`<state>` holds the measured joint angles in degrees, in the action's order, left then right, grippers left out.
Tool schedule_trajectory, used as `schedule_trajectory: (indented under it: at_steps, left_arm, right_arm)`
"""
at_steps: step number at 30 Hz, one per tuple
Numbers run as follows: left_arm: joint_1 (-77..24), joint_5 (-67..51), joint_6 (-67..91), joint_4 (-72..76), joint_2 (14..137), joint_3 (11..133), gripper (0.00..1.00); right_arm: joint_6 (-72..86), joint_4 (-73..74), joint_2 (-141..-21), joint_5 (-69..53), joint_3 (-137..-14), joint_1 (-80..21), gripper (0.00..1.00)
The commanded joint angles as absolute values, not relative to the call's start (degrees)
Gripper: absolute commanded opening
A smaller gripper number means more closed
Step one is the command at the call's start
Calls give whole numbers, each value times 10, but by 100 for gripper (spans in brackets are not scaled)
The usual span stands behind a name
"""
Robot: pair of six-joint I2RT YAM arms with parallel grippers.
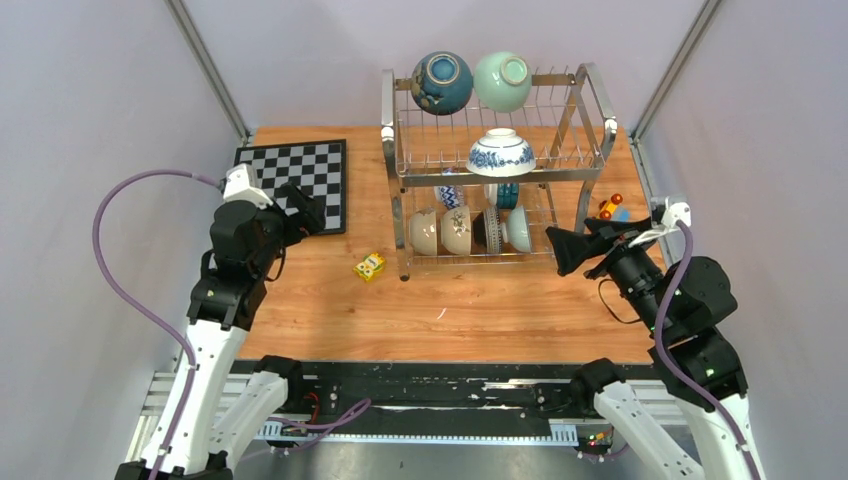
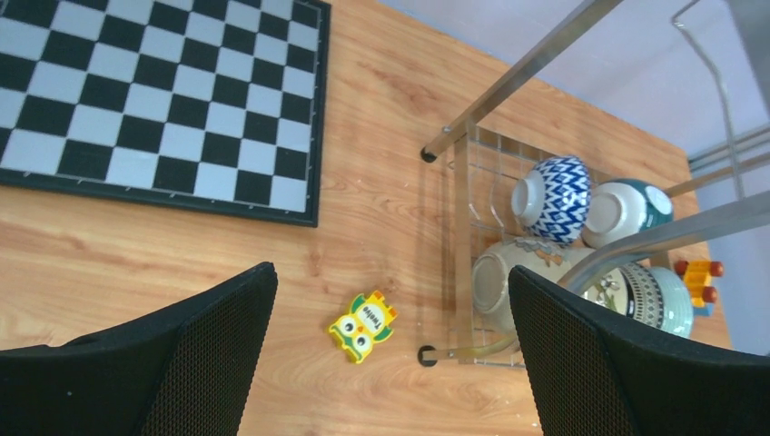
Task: Unload the bowls from the dish rack
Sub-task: Pick up the bowl from the dish rack.
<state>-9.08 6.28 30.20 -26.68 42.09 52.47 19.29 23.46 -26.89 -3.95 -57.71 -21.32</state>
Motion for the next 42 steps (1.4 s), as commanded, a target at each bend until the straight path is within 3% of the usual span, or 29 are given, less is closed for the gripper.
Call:
schedule_trajectory:
  at_steps: [1, 7, 13, 21, 32, 42]
  left_arm:
    - [-87, 19, 299, -215, 415, 508, 100]
    - [-87, -26, 319, -168, 418, 515, 100]
    - [-87, -97, 309, -104, 428, 496, 100]
    - [-88, -141, 334, -35, 397, 396, 100]
    - [-105, -146, 346, -51, 366, 327, 100]
    - [-105, -147, 408, -37, 351, 278, 100]
  right_arm:
    - [187, 198, -278, -162, -598, -228, 88]
    - [235, 153, -267, -221, -537, -232, 90]
    - [399, -15, -246, -319, -414, -233, 87]
    - [392, 23, -250, -275, -406, -233, 80]
    - [553, -268, -292, -181, -370, -233, 76]
    - [660, -304, -353, -111, -397, -249, 75]
